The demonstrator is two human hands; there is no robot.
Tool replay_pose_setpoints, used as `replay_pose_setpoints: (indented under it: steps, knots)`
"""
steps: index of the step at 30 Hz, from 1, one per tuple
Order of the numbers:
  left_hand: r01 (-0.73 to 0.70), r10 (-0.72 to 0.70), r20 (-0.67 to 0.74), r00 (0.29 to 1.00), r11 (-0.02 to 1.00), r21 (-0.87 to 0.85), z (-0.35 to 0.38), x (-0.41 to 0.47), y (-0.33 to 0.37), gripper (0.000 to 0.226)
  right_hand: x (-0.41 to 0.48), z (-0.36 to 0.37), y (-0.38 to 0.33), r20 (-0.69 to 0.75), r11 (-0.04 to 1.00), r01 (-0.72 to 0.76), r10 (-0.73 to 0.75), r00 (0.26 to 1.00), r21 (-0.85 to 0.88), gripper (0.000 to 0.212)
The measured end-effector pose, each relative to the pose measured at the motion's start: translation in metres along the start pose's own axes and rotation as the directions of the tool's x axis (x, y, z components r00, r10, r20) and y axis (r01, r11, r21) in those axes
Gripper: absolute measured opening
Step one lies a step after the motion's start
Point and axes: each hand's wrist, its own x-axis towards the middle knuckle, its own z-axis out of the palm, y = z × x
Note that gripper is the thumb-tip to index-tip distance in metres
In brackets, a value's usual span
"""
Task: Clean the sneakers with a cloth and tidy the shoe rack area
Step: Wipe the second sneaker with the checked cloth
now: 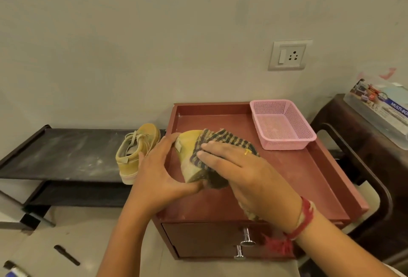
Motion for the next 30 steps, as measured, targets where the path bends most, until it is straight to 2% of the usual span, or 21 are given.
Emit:
replay_pose_setpoints:
  steps: [4, 8, 12, 16, 20, 23, 26, 30]
  knots:
    - [0.056, -0.055, -0.035, 0.998, 0.998, 0.038, 0.001, 0.000, -0.005, 0.089, 0.001, -0.001, 0.007, -0.093, 0.980, -0.179, 0.187, 0.978, 0.086, 0.049]
    - [0.021, -0.017, -0.051, 0.999, 0.998, 0.065, 0.002, 0.000, 0.001, 0.077, 0.004, 0.003, -0.020, -0.083, 0.998, -0.037, 0.041, 0.996, 0.052, 0.041]
    - [0.041, -0.034, -0.064, 0.997, 0.994, 0.105, 0.001, 0.000, 0.003, 0.093, 0.007, -0.001, -0.003, -0.141, 0.986, -0.162, 0.166, 0.976, 0.040, 0.044]
    - [0.032, -0.027, -0.048, 0.998, 0.995, 0.099, 0.001, 0.000, 0.005, 0.085, 0.005, 0.004, -0.020, -0.127, 1.000, -0.016, 0.014, 0.992, -0.019, 0.040]
    - [0.061, -0.054, -0.062, 0.997, 0.992, 0.108, 0.000, 0.000, 0.007, 0.087, 0.007, 0.001, -0.011, -0.162, 0.992, -0.124, 0.124, 0.979, 0.007, 0.040]
    - [0.056, -0.048, -0.064, 0.997, 0.992, 0.117, 0.001, 0.001, 0.004, 0.092, 0.003, 0.007, -0.015, -0.178, 1.000, -0.018, 0.021, 0.984, 0.016, 0.041]
    - [0.079, -0.072, -0.072, 0.995, 0.992, 0.101, -0.002, 0.001, 0.004, 0.092, 0.004, 0.006, -0.011, -0.225, 0.989, -0.122, 0.139, 0.964, 0.087, 0.041]
    - [0.087, -0.083, -0.047, 0.995, 0.993, 0.083, -0.002, 0.002, 0.003, 0.090, 0.001, 0.011, -0.011, -0.202, 0.994, -0.065, 0.081, 0.976, 0.086, 0.040]
